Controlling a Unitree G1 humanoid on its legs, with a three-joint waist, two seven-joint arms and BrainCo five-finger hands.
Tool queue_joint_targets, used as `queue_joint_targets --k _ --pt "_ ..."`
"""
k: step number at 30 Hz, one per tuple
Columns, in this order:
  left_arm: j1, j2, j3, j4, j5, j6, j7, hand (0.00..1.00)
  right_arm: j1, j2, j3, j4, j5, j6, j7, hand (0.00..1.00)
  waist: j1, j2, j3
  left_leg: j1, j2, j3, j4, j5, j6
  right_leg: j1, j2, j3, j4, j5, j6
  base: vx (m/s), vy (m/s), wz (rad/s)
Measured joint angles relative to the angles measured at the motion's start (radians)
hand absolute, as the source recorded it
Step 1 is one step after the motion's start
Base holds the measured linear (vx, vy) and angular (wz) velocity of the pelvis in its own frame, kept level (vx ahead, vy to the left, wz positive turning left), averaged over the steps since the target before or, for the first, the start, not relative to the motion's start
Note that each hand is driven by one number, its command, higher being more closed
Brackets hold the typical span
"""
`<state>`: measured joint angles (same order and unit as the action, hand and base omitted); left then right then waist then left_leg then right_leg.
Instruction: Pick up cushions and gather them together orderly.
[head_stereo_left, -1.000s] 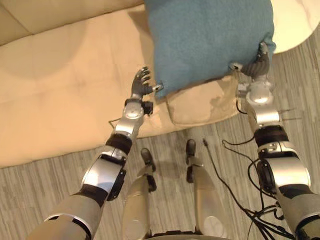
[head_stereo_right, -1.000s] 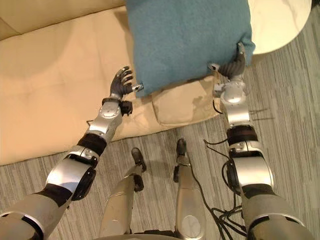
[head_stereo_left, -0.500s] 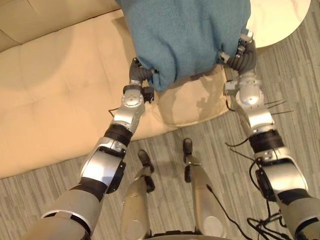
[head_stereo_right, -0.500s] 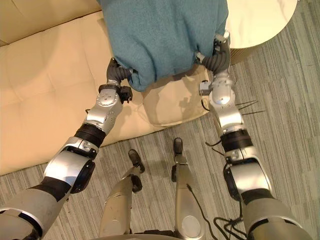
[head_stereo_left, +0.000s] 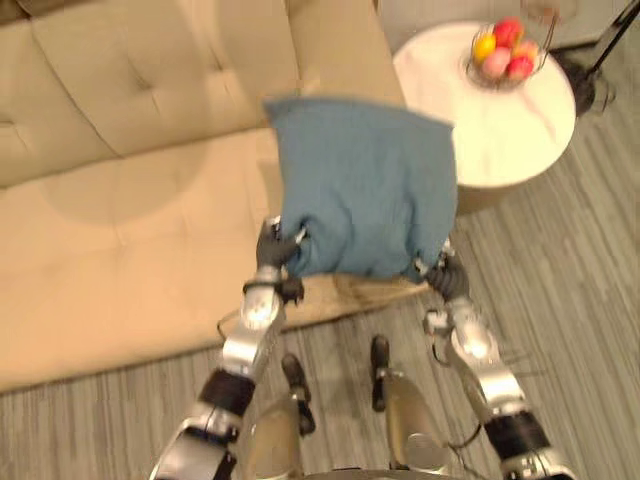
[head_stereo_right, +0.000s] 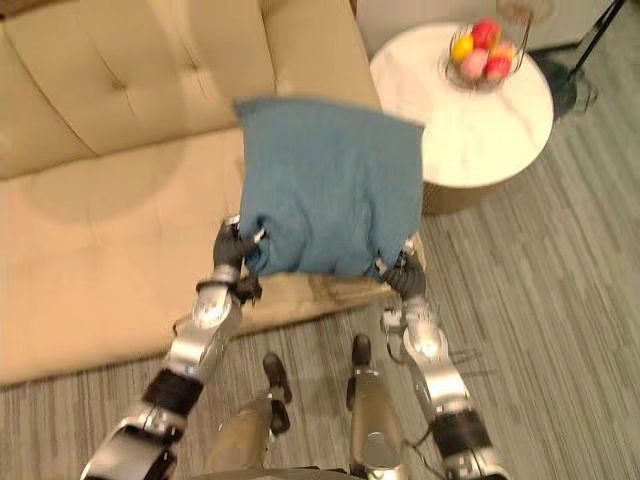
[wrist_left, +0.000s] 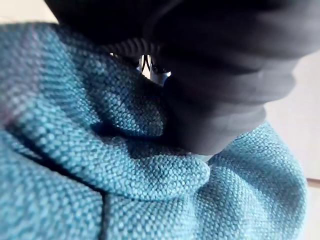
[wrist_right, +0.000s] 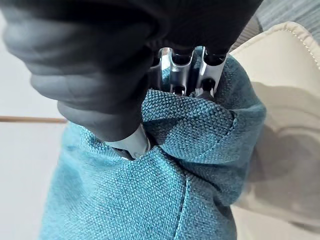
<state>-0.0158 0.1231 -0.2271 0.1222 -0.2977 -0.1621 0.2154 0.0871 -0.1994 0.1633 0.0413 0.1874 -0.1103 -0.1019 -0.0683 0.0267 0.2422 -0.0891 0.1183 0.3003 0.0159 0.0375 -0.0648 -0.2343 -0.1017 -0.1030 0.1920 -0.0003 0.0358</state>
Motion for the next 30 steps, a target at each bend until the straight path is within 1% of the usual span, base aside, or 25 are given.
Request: queue_joint_targets --k 3,5,6,7,8,9,10,11,12,13,14,16,17,18,19,20,21,23,24,25,26,27,28,29,30 --pt "0.069 -0.003 0.034 -0.015 0.008 0.0 -0.032 1.0 0.033 0.025 0.0 0.0 0.006 0.0 0.04 1.0 0.026 -0.003 -0.017 0.003 -0.006 0.014 0.015 -0.004 0.006 0.005 0.001 0.024 -0.007 0.016 0.013 -0.02 0.03 -0.13" --pt "0.082 -0.005 0.044 -0.015 0.013 0.0 -0.041 1.0 0.042 0.031 0.0 0.0 0.012 0.0 0.052 1.0 0.028 -0.003 -0.016 -0.014 -0.008 0.005 0.051 -0.013 0.02 0.002 -0.009 0.021 0.006 0.018 0.017 -0.09 0.042 0.08" --pt "0.091 -0.006 0.046 -0.016 0.015 0.0 -0.043 1.0 0.047 0.031 0.0 -0.001 0.012 0.0 0.059 1.0 0.032 -0.003 -0.017 -0.028 -0.008 -0.001 0.075 -0.02 0.032 0.002 -0.009 0.026 0.015 0.024 0.035 -0.14 0.041 0.15" --pt "0.097 -0.012 0.055 -0.02 0.016 0.0 -0.046 1.0 0.049 0.033 0.0 -0.003 0.012 0.0 0.061 1.0 0.035 0.0 -0.019 -0.045 0.006 -0.001 0.084 -0.02 0.049 -0.006 -0.006 0.053 0.04 0.007 0.062 -0.14 0.003 0.49" --pt "0.1 -0.026 0.071 -0.023 0.016 0.0 -0.06 1.0 0.064 0.041 0.0 -0.016 0.018 -0.001 0.061 1.0 0.025 0.0 -0.019 -0.066 0.004 -0.035 0.104 -0.025 0.068 -0.04 -0.017 0.096 0.244 -0.104 0.039 -0.12 -0.023 0.7" --pt "0.1 -0.031 0.071 -0.024 0.015 0.0 -0.062 1.0 0.074 0.044 0.0 -0.019 0.02 -0.002 0.061 1.0 0.026 0.0 -0.019 -0.064 -0.001 -0.062 0.113 -0.022 0.068 -0.036 -0.017 0.108 0.338 -0.153 0.046 -0.06 -0.074 1.13" --pt "0.114 -0.034 0.073 -0.033 0.014 0.0 -0.063 1.0 0.082 0.05 0.0 -0.019 0.025 -0.002 0.062 1.0 0.029 -0.004 -0.021 -0.073 -0.008 -0.111 0.124 -0.011 0.062 0.007 -0.018 0.121 0.436 -0.212 0.081 -0.08 -0.139 1.02" --pt "0.125 -0.033 0.076 -0.038 0.014 -0.001 -0.063 1.0 0.082 0.053 0.001 -0.019 0.029 -0.002 0.062 1.0 0.037 -0.012 -0.029 -0.086 -0.017 -0.145 0.125 0.001 0.057 0.046 -0.016 0.132 0.425 -0.243 0.077 -0.09 -0.173 1.02" --pt "0.127 -0.035 0.078 -0.043 0.014 0.0 -0.063 1.0 0.073 0.051 0.003 -0.02 0.034 -0.002 0.062 1.0 0.052 -0.015 -0.037 -0.108 -0.026 -0.174 0.116 0.023 0.047 0.074 -0.003 0.134 0.358 -0.27 0.066 -0.14 -0.2 0.81" --pt "0.128 -0.045 0.081 -0.06 0.014 -0.001 -0.063 1.0 0.057 0.048 0.004 -0.02 0.038 -0.002 0.062 1.0 0.07 -0.004 -0.053 -0.144 -0.026 -0.204 0.081 0.073 0.037 0.081 0.014 0.114 0.27 -0.294 0.029 -0.16 -0.177 0.87" --pt "0.13 -0.064 0.081 -0.073 0.013 -0.001 -0.062 1.0 0.038 0.036 0.004 -0.021 0.04 -0.002 0.061 1.0 0.084 0.041 -0.062 -0.197 0.0 -0.253 0.06 0.118 0.025 0.07 0.051 0.069 0.216 -0.278 0.015 -0.17 -0.152 0.79" --pt "0.152 -0.07 0.083 -0.091 -0.003 -0.001 -0.06 1.0 0.035 0.033 0.013 -0.018 0.04 0.0 0.054 1.0 0.089 0.062 -0.059 -0.215 0.024 -0.306 0.026 0.166 0.003 0.061 0.081 0.011 0.227 -0.272 -0.003 -0.27 -0.188 0.82" --pt "0.176 -0.071 0.083 -0.1 -0.015 -0.001 -0.059 1.0 0.036 0.031 0.024 -0.018 0.04 0.0 0.053 1.0 0.087 0.068 -0.062 -0.214 0.038 -0.299 -0.002 0.146 0.016 0.061 0.088 -0.035 0.247 -0.27 -0.018 -0.27 -0.215 0.83" --pt "0.182 -0.073 0.081 -0.101 -0.021 0.0 -0.059 1.0 0.037 0.03 0.026 -0.018 0.04 0.0 0.05 1.0 0.084 0.069 -0.063 -0.212 0.046 -0.266 -0.017 0.119 0.048 0.064 0.087 -0.052 0.244 -0.262 -0.03 -0.17 -0.128 1.08" --pt "0.181 -0.083 0.08 -0.103 -0.025 0.0 -0.06 1.0 0.033 0.027 0.019 -0.018 0.039 0.0 0.037 1.0 0.082 0.055 -0.058 -0.232 0.056 -0.146 0.014 0.008 0.094 0.073 0.049 -0.094 0.208 -0.244 -0.045 -0.12 -0.038 0.9" --pt "0.181 -0.082 0.08 -0.103 -0.025 -0.001 -0.06 1.0 0.029 0.026 0.016 -0.018 0.038 0.0 0.035 1.0 0.085 0.049 -0.054 -0.25 0.056 -0.108 0.058 0.001 0.09 0.072 0.032 -0.11 0.204 -0.242 -0.047 -0.16 -0.023 1.07" --pt "0.187 -0.085 0.076 -0.102 -0.025 0.0 -0.06 1.0 0.029 0.027 0.013 -0.018 0.038 0.0 0.035 1.0 0.082 0.045 -0.052 -0.271 0.052 -0.059 0.165 0.001 0.09 0.074 0.001 -0.143 0.196 -0.234 -0.049 -0.14 -0.022 0.69" --pt "0.194 -0.084 0.064 -0.101 -0.025 0.001 -0.061 1.0 0.03 0.026 0.007 -0.02 0.038 -0.001 0.035 1.0 0.067 0.038 -0.052 -0.258 0.041 -0.023 0.295 -0.011 0.096 0.085 -0.026 -0.187 0.173 -0.22 -0.043 -0.14 0.01 0.82" --pt "0.194 -0.084 0.06 -0.101 -0.025 0.0 -0.063 1.0 0.03 0.027 0.0 -0.021 0.037 -0.001 0.035 1.0 0.056 0.046 -0.058 -0.235 0.038 -0.017 0.312 -0.023 0.085 0.097 -0.029 -0.212 0.152 -0.212 -0.036 -0.09 0.083 0.9" --pt "0.188 -0.085 0.052 -0.101 -0.025 -0.002 -0.065 1.0 0.03 0.027 -0.008 -0.029 0.035 -0.001 0.034 1.0 0.049 0.061 -0.068 -0.182 0.031 -0.015 0.253 -0.057 0.047 0.098 -0.025 -0.229 0.14 -0.205 -0.026 -0.04 0.098 0.69" --pt "0.182 -0.085 0.049 -0.099 -0.025 -0.003 -0.065 1.0 0.026 0.031 -0.01 -0.029 0.035 -0.002 0.033 1.0 0.049 0.059 -0.069 -0.167 0.017 -0.019 0.207 -0.057 0.041 0.096 -0.029 -0.231 0.137 -0.205 -0.022 -0.02 0.119 0.46" --pt "0.175 -0.077 0.045 -0.091 -0.025 -0.002 -0.066 1.0 0.025 0.038 -0.009 -0.029 0.034 -0.002 0.03 1.0 0.059 0.041 -0.068 -0.158 0.007 -0.012 0.184 -0.04 0.045 0.09 -0.036 -0.228 0.128 -0.193 -0.011 -0.02 0.113 0.16" --pt "0.179 -0.068 0.044 -0.085 -0.025 -0.002 -0.066 1.0 0.026 0.045 -0.009 -0.029 0.033 -0.001 0.03 1.0 0.073 0.033 -0.07 -0.164 0.006 -0.011 0.199 -0.043 0.055 0.1 -0.037 -0.228 0.114 -0.175 -0.003 0.01 0.141 0.04" --pt "0.182 -0.06 0.041 -0.084 -0.025 -0.002 -0.066 1.0 0.025 0.052 -0.009 -0.029 0.033 -0.001 0.03 1.0 0.083 0.03 -0.071 -0.165 0.005 -0.009 0.216 -0.053 0.068 0.111 -0.037 -0.226 0.1 -0.166 0.004 0.03 0.152 0.03" --pt "0.189 -0.054 0.041 -0.084 -0.027 -0.002 -0.067 1.0 0.021 0.061 -0.007 -0.029 0.033 -0.001 0.03 1.0 0.084 0.029 -0.072 -0.17 0.004 -0.01 0.24 -0.07 0.077 0.125 -0.039 -0.225 0.084 -0.158 0.015 0.04 0.141 0.02"
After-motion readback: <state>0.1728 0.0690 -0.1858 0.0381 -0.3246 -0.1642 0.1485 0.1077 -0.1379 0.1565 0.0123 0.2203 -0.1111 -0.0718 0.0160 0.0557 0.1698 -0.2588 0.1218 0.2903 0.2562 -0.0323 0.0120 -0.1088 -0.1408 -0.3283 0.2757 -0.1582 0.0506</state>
